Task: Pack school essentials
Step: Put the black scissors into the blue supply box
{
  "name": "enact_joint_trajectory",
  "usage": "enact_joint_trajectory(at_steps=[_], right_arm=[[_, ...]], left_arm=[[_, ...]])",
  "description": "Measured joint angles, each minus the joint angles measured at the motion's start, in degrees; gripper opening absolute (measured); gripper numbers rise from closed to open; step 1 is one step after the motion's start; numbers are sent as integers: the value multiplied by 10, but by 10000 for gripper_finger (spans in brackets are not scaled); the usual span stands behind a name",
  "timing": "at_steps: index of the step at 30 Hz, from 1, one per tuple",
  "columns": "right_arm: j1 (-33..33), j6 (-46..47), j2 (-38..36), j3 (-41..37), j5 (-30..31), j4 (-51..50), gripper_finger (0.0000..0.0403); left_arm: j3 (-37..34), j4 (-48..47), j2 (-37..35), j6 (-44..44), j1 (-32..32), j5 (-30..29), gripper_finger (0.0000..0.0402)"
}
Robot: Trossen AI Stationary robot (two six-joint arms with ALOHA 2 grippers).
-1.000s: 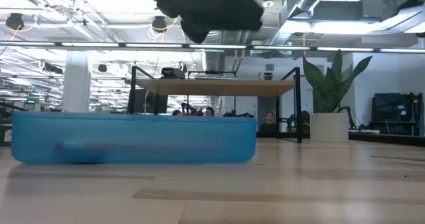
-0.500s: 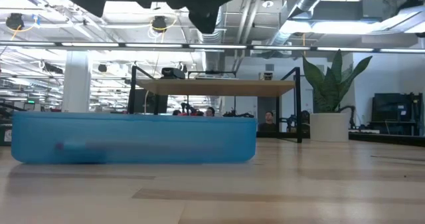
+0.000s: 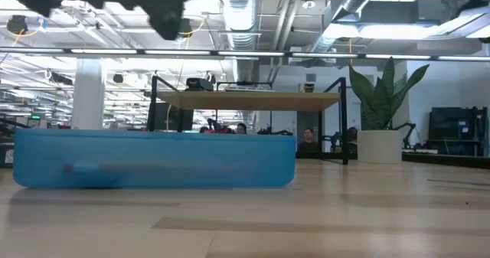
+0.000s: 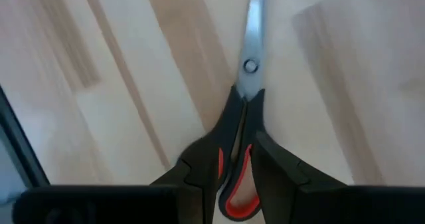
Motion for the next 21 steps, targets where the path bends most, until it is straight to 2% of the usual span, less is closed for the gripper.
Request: enact_joint_trajectory(at_steps=[4,8,15,21], right_arm=[[0,-15,39,0,-41,4,118],[1,-7,65,-1,-76,2,151],[5,14,97,-1,-91,0,221],[12,26,118,-20,-102,34,232]], left_arm=[[-27,22,-19,0,-28,-41,70],[-28,19,-20,-1,-41,-48,70],[-28,18,-20,-14,-46,-50,70],[-28,19,-20,-21,-46,-47,70]])
